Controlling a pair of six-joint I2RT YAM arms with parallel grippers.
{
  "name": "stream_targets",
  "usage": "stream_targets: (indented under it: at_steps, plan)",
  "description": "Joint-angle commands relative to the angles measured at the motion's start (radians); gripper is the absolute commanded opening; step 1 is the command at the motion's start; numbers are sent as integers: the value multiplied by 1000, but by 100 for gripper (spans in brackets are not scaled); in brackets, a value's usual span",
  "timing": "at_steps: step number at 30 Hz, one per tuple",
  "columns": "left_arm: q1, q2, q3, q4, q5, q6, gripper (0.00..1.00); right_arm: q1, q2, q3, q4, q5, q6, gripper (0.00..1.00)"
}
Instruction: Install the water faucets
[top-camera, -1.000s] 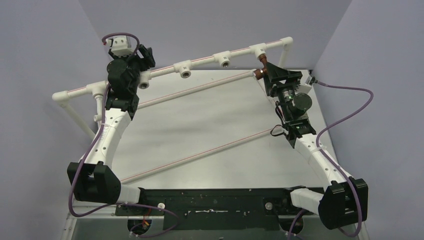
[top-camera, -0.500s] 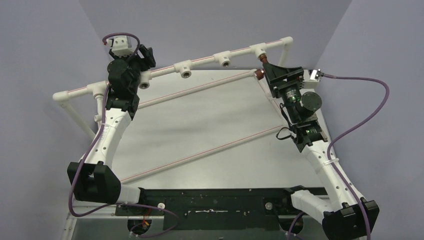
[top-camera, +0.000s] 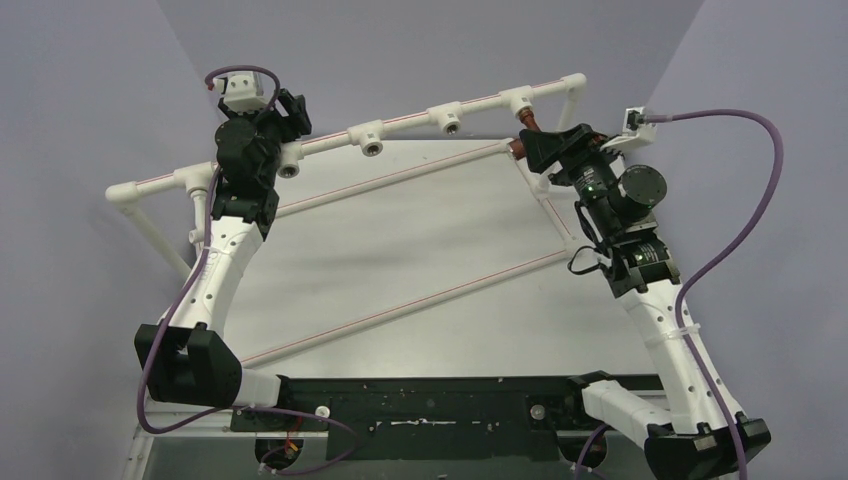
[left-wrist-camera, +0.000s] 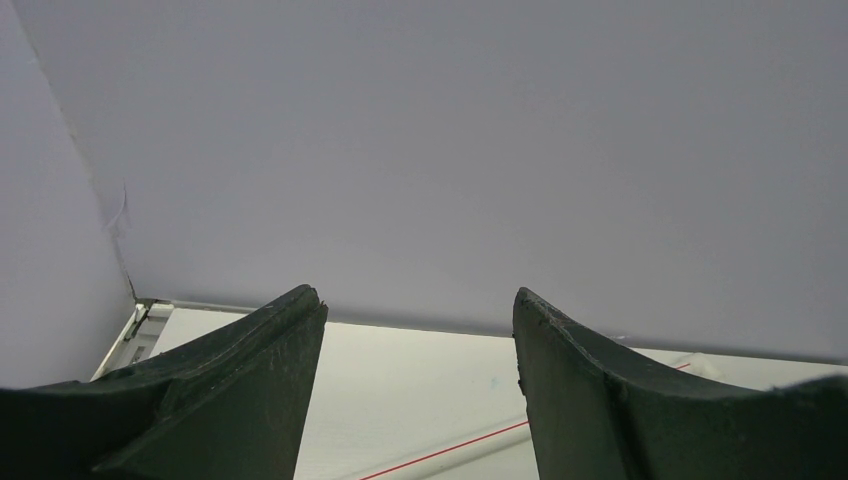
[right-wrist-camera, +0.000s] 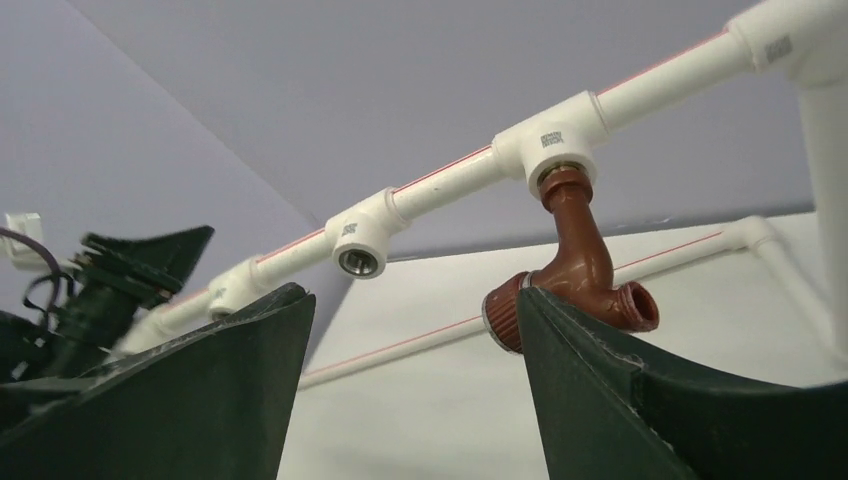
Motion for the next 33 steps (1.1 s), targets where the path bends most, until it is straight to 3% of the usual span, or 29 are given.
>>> stream_targets:
  at_steps: [1, 7, 13, 20, 23, 28, 33]
  plan:
    - [-11, 81, -63, -226, 30, 28, 66, -1, -6, 84, -58, -93, -412, 75]
    - [-12, 80, -63, -227, 32, 26, 66, 0, -55, 39, -78, -123, -884, 80]
    - [-12, 84, -61, -226, 36, 23, 66, 56, -71, 25, -157, -53, -1225, 81]
    - [-11, 83, -61, -226, 38, 22, 66, 86, -91, -49, -77, 83, -1430, 81]
    - [-12, 83, -61, -225, 39, 22, 66, 113, -86, -108, 33, 178, -1533, 81]
    - [-13, 84, -62, -224, 39, 22, 66, 121, -76, -161, 144, 175, -1637, 81]
    - [-12, 87, -62, -225, 40, 22, 66, 122, -21, -137, 135, 154, -1737, 81]
